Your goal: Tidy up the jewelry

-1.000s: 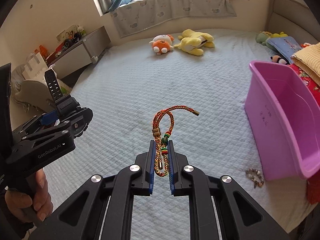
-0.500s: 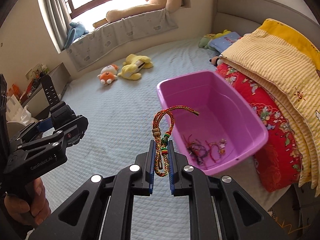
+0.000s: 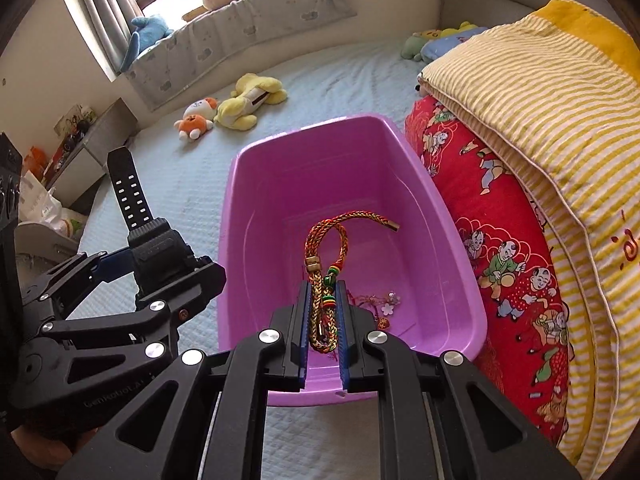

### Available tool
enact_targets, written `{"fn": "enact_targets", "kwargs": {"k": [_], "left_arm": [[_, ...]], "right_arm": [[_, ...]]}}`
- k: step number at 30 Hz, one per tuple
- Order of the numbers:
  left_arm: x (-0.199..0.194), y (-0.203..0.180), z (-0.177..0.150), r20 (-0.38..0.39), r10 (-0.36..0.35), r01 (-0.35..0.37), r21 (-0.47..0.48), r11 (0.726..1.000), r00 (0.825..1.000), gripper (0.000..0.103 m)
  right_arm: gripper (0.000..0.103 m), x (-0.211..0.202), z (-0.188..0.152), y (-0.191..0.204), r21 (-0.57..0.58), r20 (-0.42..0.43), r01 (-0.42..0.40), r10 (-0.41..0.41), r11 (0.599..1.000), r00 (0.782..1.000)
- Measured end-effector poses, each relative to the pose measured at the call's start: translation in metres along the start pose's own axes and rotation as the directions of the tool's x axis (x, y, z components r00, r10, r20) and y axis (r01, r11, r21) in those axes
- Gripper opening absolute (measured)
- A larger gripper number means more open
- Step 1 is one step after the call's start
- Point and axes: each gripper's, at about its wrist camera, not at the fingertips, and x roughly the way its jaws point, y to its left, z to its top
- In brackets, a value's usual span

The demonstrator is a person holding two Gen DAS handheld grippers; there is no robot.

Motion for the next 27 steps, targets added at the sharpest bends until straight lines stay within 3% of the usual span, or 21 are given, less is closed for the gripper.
{"fn": "enact_targets", "kwargs": {"k": [4,9,10,12,14,16,20,27], "left_arm": [[0.037,-0.001,0.001,-0.106,0.034,-0.043,-0.081,0.996,0.994,0.072],[0.062,-0.002,0.003,-0.172,0.098,-0.119,-0.120,0.986,0.980,0.073],[0.065,-0.002,0.003,-0.186,0.108,-0.132,-0.124,0.983,0.977,0.074],[0.068,-0.001,0.006,-0.207,0.132,-0.161,-0.128,0.979,0.969,0.075],[0.066,0.001,0.007,-0.208,0.144,-0.175,-0.142,0.974,0.967,0.080],[0.061,0.003,0.009,-0.201,0.160,-0.193,-0.155,0.969,0.967,0.088],[0.050,0.001,0.013,-0.194,0.177,-0.209,-0.159,0.965,0.965,0.093],[0.031,-0.005,0.013,-0.194,0.183,-0.220,-0.189,0.957,0.964,0.093]], "right_arm": [[0.012,0.030,0.008,-0.022,-0.008,-0.086,-0.042,0.042,0.999,0.995],[0.012,0.057,0.010,-0.034,-0.040,-0.163,-0.077,0.070,0.996,0.984],[0.016,0.062,0.011,-0.036,-0.042,-0.188,-0.088,0.078,0.995,0.979],[0.043,0.068,0.013,-0.040,-0.035,-0.237,-0.079,0.069,0.996,0.969],[0.056,0.069,0.016,-0.046,-0.018,-0.255,-0.078,0.071,0.997,0.964],[0.058,0.066,0.018,-0.050,-0.015,-0.261,-0.073,0.067,0.997,0.963],[0.061,0.061,0.020,-0.050,-0.038,-0.291,-0.059,0.046,0.998,0.956],[0.063,0.050,0.018,-0.040,-0.090,-0.325,-0.066,0.034,0.994,0.945]]}}
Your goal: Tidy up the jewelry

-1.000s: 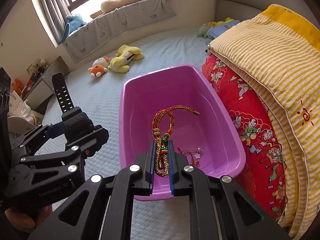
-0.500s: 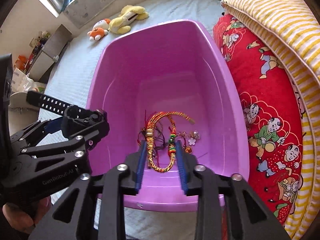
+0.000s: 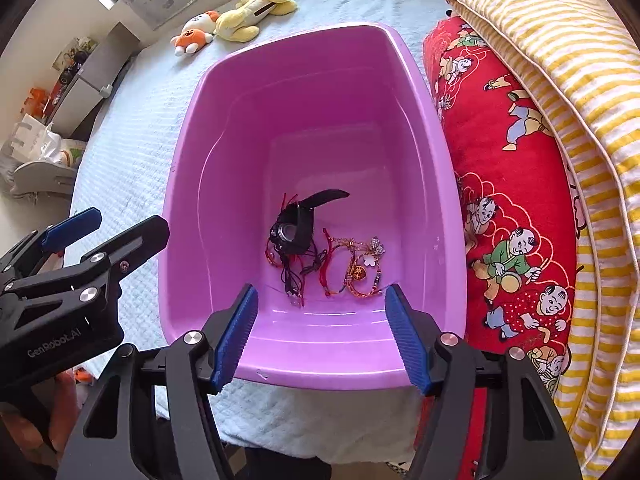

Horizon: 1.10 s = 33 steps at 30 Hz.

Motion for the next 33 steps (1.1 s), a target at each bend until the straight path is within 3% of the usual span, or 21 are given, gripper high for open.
{"fn": "enact_targets", "kwargs": {"k": [14,33], "left_arm": [[-0.022,-0.008,-0.013,0.002,0.033,-0.033,0.021,0.999,0.999,0.093],[-0.023,-0.006,-0.019,-0.022,0.032,-0.032,-0.003,0.999,0.999,0.093]], "right_arm": [[0.064,-0.010,-0.008,0.009,-0.015,-0.024,0.011,-0.011,1.000,1.000],[0.064,-0.020,-0.013,0.005,-0.015,-0.037,0.053,-0.054,0.998,0.998]]}}
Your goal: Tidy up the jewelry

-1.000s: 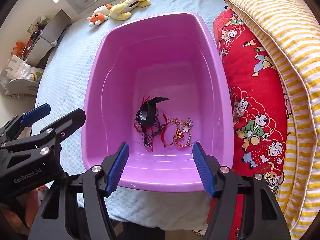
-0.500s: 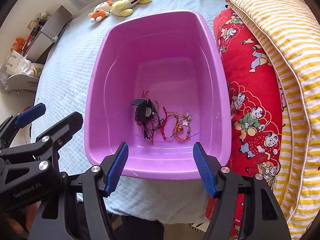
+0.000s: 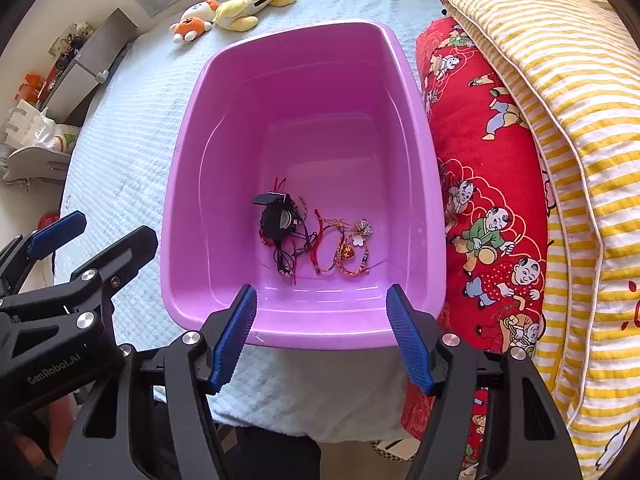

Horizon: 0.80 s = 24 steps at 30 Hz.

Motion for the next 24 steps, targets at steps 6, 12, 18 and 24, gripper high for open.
{"fn": "enact_targets", "kwargs": {"k": [6,12,18,24], "left_arm": [[-0.0001,0.0013,-0.0008,-0.002,-0.005,0.005,-0.006,1.000,1.000,0.093],[0.0002,0.0022,-0.0008,-0.002,0.001,-0.001,-0.005,1.000,1.000,0.093],[0.0004,0.0022,-0.0006,-0.001,0.002,-0.002,-0.005,1.000,1.000,0.093],[0.0011,0.0027,-0.0003,-0.005,-0.002,0.002,-0.009,1.000,1.000,0.093]], "right_arm": [[0.064,-0.0006,0.0003,-0.0003,0.001,-0.004,0.005,-0.005,1.000,1.000],[0.064,-0.0005,-0.0010,0.0003,0.005,-0.008,0.013,-0.013,1.000,1.000],[0.064,-0.0009,0.0002,0.0014,0.001,-0.009,0.020,-0.020,1.000,1.000],[0.064,-0.0004,0.0013,0.0021,-0.002,-0.012,0.024,-0.025,1.000,1.000]]}}
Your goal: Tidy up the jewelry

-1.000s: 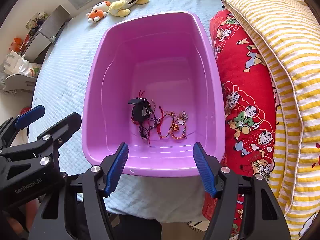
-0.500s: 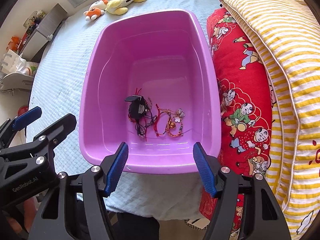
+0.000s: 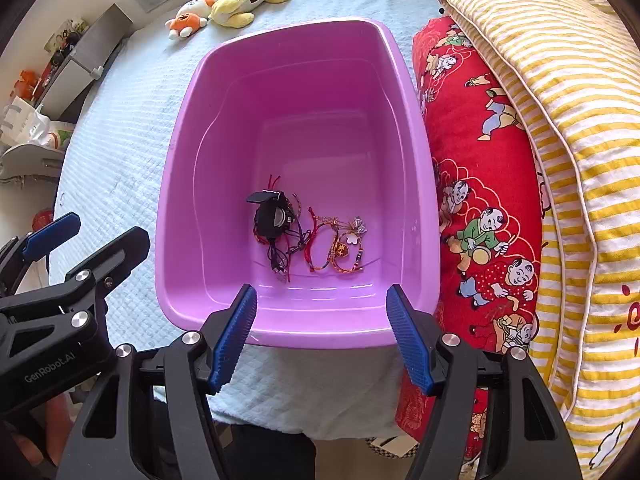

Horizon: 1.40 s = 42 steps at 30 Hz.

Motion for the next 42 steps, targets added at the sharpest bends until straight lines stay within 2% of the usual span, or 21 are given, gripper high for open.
{"fn": "enact_targets", "kwargs": {"k": [42], "left_arm": [[0.0028,-0.0019,0.0009,-0.014,-0.019,0.019,0.008,1.000,1.000,0.093]], "right_arm": [[0.064,0.0030,0.0033,-0.0001,-0.015,-0.009,0.010,-0.010,1.000,1.000]]}}
